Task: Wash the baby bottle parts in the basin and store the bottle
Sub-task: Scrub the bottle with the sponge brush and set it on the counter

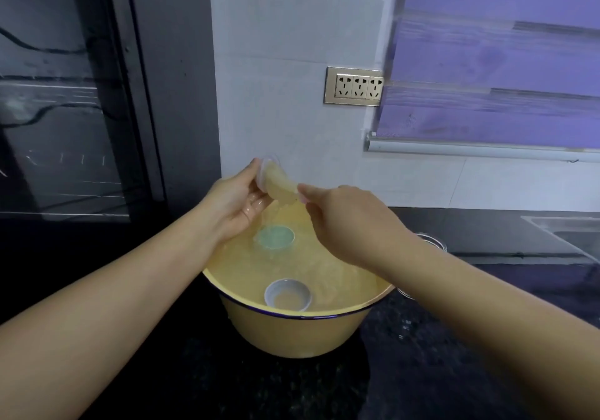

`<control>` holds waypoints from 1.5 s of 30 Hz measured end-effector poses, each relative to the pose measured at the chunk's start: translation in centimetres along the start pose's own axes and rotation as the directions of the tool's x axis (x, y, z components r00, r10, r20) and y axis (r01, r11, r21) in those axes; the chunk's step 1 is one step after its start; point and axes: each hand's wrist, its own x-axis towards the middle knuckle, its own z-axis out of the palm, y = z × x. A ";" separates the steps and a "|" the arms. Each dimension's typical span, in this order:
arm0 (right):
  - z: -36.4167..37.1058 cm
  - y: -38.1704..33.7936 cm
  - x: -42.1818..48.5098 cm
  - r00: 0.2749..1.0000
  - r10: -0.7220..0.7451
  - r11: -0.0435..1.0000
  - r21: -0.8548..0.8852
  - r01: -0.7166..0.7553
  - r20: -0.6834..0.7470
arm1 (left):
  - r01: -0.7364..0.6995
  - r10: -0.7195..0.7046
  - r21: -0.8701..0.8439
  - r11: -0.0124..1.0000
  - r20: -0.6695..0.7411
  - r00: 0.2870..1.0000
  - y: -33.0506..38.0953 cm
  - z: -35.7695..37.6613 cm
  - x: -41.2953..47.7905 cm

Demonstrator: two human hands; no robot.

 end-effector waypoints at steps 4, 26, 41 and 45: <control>-0.8 1.1 1.0 0.933 0.075 0.768 0.577 -0.279 0.351 | 0.004 -0.007 0.081 0.997 0.036 0.999 -0.1 0.0 0.1; -0.1 3.0 -0.8 0.989 0.127 0.983 -0.125 -0.135 -0.068 | 0.064 -0.053 0.067 0.996 -0.147 0.988 -1.4 3.5 0.7; -0.8 4.2 0.4 0.833 0.210 0.489 0.683 -0.543 0.512 | 0.067 -0.027 0.218 0.974 -0.184 0.983 -2.0 2.1 0.6; 0.0 4.4 -0.1 0.973 0.110 0.954 0.252 -0.161 0.205 | 0.092 -0.052 0.208 0.974 -0.188 0.981 -2.2 2.3 0.5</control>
